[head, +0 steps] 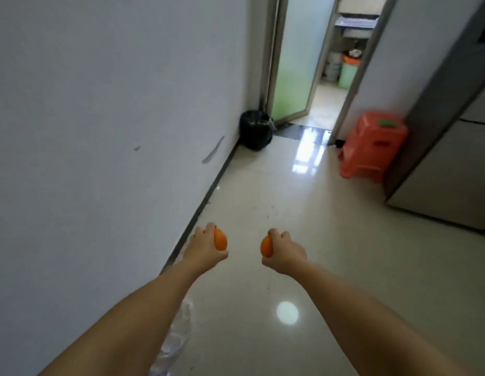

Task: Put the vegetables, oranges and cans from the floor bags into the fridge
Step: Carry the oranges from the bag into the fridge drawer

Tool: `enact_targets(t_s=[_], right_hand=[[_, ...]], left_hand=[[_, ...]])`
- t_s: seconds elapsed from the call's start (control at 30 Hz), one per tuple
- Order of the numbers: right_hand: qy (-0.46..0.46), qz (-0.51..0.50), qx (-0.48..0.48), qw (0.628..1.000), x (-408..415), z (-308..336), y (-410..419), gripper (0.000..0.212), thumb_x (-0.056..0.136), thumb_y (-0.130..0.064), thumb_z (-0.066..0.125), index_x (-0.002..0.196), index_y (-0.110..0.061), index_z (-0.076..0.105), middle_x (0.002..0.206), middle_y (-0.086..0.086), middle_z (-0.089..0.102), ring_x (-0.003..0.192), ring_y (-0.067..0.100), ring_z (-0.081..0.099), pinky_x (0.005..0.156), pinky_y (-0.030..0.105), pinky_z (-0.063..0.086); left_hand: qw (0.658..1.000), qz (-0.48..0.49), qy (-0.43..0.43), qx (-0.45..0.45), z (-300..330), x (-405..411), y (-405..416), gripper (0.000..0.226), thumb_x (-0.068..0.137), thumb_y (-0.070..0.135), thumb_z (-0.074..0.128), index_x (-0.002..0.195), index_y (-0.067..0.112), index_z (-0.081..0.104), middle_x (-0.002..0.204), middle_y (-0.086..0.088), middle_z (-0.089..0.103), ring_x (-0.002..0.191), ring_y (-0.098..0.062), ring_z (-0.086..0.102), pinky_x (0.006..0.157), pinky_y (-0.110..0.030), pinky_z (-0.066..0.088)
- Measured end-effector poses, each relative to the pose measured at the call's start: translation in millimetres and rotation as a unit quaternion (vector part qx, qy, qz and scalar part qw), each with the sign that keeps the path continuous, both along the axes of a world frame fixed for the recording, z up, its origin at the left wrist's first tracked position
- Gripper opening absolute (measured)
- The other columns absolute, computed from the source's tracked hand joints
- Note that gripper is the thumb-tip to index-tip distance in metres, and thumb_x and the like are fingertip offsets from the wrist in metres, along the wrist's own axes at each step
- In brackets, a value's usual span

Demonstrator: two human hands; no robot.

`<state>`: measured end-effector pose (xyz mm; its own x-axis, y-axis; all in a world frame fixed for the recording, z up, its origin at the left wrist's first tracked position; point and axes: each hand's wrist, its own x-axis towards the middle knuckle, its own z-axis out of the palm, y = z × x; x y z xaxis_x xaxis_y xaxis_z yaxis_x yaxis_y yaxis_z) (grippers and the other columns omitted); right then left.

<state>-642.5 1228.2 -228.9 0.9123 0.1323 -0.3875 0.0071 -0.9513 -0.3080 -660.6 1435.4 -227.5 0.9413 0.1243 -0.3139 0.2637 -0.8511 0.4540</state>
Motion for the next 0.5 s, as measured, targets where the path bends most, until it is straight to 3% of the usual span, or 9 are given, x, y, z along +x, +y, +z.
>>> enact_targets(t_s=[0.27,0.4,0.5], right_hand=[[-0.078,-0.148,-0.014,0.986,-73,53,-219,0.069,0.081,-0.038,0.064,0.139,-0.026,0.028,0.136,0.010,0.037,0.105,0.035,0.057,0.086,0.040,0.050],[-0.091,-0.175,-0.051,0.979,-141,67,-340,0.069,0.080,-0.038,0.064,0.138,-0.025,0.031,0.134,0.010,0.039,0.107,0.034,0.056,0.087,0.039,0.048],[-0.096,-0.220,-0.069,0.968,-193,85,-435,0.066,0.079,-0.038,0.066,0.135,-0.025,0.034,0.130,0.010,0.043,0.108,0.032,0.055,0.089,0.040,0.049]], left_hand=[[0.985,-0.164,-0.057,-0.019,44,1,-211,0.071,0.077,0.038,0.072,0.135,0.023,0.033,0.130,-0.011,0.040,0.114,-0.031,0.050,0.093,-0.043,0.049],[0.977,-0.199,-0.050,-0.064,53,-38,-351,0.070,0.075,0.039,0.071,0.132,0.022,0.034,0.126,-0.011,0.040,0.112,-0.034,0.050,0.091,-0.044,0.051],[0.954,-0.281,-0.060,-0.081,63,-73,-463,0.070,0.074,0.038,0.071,0.131,0.022,0.035,0.128,-0.010,0.040,0.111,-0.032,0.050,0.091,-0.041,0.050]])
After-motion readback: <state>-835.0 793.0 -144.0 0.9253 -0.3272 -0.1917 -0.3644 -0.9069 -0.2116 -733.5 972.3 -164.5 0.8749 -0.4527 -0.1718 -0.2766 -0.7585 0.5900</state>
